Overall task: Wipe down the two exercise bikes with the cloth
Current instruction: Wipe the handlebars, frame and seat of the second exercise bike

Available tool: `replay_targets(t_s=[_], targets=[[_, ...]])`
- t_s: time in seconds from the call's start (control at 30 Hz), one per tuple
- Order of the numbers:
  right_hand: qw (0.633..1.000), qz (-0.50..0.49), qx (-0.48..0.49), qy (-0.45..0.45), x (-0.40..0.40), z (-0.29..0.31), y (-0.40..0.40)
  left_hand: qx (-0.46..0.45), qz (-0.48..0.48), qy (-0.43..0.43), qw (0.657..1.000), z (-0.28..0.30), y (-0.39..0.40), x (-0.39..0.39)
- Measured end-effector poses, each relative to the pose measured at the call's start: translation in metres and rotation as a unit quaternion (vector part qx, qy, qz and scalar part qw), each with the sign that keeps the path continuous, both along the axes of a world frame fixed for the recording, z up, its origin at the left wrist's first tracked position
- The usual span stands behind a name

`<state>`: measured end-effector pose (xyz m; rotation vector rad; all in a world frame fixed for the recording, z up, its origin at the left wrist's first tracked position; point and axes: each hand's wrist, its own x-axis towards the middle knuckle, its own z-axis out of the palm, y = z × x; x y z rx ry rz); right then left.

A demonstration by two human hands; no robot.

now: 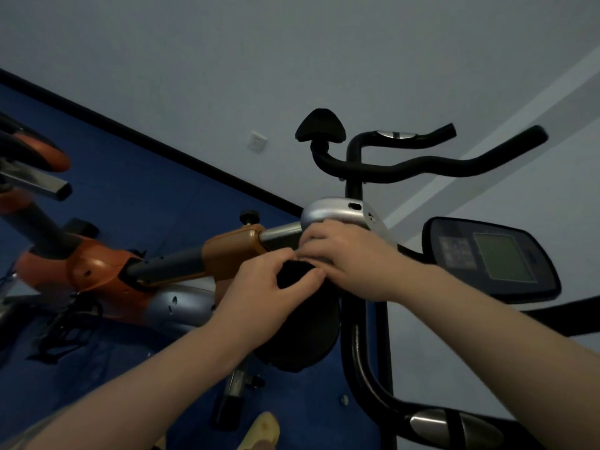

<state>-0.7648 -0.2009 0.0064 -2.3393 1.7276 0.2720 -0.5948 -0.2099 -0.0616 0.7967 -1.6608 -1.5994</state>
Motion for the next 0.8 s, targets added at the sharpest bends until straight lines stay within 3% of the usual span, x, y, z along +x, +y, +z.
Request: replay_targets(t_s=[0.2, 0.37, 0.53, 0.67, 0.8], targets=[[0.998, -0.065, 0.000, 0.003, -0.027, 0.020, 0.006, -0.005, 0.004, -0.021, 1.000, -0.004, 0.000, -0.001], [0.999, -0.011, -0.047, -0.017, 0.001, -0.005, 0.013, -0.031, 0.007, -0.020, 0.999, -0.005, 0.000, 0.000], [0.997, -0.040, -0.058, 0.019, -0.021, 0.015, 0.023, -0.157, 0.032, -0.053, 0.986, 0.000, -0.001, -0.001], [0.997, -0.041, -0.069, 0.022, -0.007, 0.004, 0.020, -0.323, 0.029, -0.114, 0.939, 0.007, -0.007, -0.009], [0.994, -0.058, -0.086, 0.037, -0.018, 0.015, 0.034, -0.351, 0.003, -0.131, 0.927, 0.006, -0.009, -0.016]])
